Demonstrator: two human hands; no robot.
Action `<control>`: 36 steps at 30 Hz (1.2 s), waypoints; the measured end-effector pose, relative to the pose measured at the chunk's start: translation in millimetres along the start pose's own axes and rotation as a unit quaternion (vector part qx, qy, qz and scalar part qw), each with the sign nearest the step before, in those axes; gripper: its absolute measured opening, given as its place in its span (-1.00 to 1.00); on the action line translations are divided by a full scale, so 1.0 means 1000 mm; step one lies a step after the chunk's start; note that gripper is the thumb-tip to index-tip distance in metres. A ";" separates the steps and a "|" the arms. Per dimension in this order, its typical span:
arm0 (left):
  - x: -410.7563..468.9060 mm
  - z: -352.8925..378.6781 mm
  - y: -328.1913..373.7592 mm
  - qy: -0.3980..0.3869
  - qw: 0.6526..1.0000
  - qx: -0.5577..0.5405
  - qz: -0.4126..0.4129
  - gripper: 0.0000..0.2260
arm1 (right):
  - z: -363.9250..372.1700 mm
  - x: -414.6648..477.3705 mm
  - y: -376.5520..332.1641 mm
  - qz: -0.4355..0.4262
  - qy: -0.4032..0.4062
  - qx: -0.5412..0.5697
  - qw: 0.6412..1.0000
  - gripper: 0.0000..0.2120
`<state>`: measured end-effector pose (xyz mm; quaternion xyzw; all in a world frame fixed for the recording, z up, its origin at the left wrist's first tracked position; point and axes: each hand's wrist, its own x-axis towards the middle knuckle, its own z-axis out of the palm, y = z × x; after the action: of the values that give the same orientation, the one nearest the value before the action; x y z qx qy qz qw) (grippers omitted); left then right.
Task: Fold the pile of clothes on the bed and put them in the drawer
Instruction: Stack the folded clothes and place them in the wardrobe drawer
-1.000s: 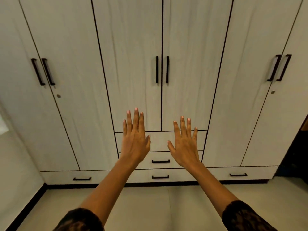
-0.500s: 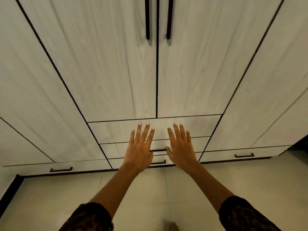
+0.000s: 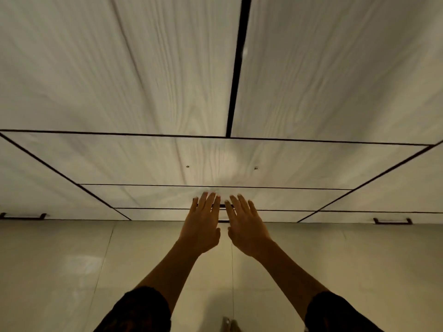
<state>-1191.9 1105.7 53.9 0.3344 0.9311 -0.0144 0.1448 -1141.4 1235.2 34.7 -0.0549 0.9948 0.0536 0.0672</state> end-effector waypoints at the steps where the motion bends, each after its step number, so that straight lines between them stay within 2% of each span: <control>1: 0.011 0.011 -0.003 0.002 1.000 -0.004 -0.001 -0.35 | 0.012 0.008 0.000 -0.006 0.003 0.007 1.000 -0.35; 4: 0.043 0.045 -0.009 0.014 1.000 -0.008 0.020 -0.36 | 0.055 0.034 -0.005 -0.003 -0.005 0.026 1.000 -0.32; 8: 0.071 0.084 -0.016 0.037 0.998 -0.019 0.042 -0.37 | 0.096 0.058 -0.005 0.005 0.033 0.057 0.998 -0.33; 11: 0.085 0.121 -0.025 0.047 0.998 -0.031 0.025 -0.36 | 0.128 0.068 -0.003 0.011 0.025 0.080 0.996 -0.31; 18: 0.090 0.154 -0.025 0.093 0.996 0.007 -0.001 -0.33 | 0.152 0.072 -0.010 0.047 0.095 0.070 0.992 -0.29; 22: 0.084 0.152 -0.021 0.077 0.996 0.036 -0.012 -0.34 | 0.153 0.068 -0.014 0.061 0.078 0.068 0.993 -0.28; 25: 0.071 0.150 -0.016 0.052 0.997 0.047 -0.013 -0.34 | 0.151 0.055 -0.020 0.055 0.075 0.063 0.994 -0.40; 28: 0.051 0.153 -0.008 0.037 0.998 0.040 -0.020 -0.33 | 0.148 0.035 -0.026 0.035 0.036 0.080 0.996 -0.48; 36: -0.041 0.171 0.017 -0.003 0.996 0.081 0.019 -0.29 | 0.138 -0.053 -0.076 0.056 -0.019 0.083 0.995 -0.40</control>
<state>-1106.3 1072.1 -97.2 0.3625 0.9200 -0.0884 0.1199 -1062.6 1181.5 -101.0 0.0074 0.9958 -0.0249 0.0873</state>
